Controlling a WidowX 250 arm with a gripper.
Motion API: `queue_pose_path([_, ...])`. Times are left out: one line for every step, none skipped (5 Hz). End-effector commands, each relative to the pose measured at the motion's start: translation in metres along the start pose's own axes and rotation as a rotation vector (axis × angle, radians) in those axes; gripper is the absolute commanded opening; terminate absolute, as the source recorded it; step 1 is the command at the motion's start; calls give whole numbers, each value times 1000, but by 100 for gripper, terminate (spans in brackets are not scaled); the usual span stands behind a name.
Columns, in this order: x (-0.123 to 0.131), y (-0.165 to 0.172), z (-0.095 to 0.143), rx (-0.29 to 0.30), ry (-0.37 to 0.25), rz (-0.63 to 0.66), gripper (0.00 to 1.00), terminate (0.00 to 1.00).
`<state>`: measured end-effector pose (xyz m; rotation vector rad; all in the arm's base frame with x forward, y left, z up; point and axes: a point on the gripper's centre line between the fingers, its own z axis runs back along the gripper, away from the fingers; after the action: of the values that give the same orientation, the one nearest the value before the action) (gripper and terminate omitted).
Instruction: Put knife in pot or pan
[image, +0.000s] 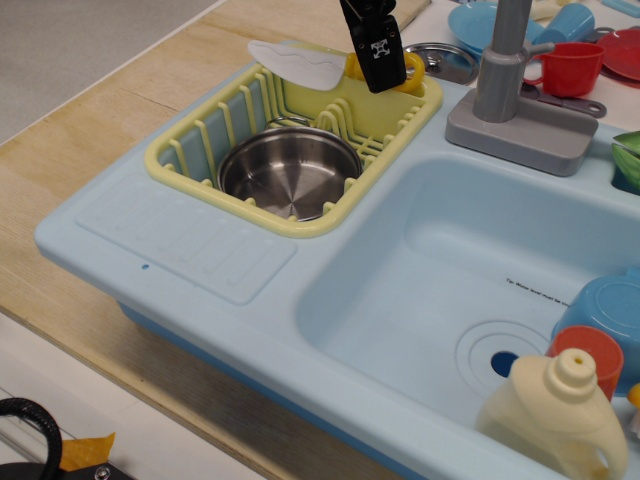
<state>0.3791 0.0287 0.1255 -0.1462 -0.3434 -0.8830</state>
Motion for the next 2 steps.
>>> queue_pose_path([0,9,2,-14,-30,26,100,0])
queue_pose_path([-1,10,-3,-34,-31,51,0,0])
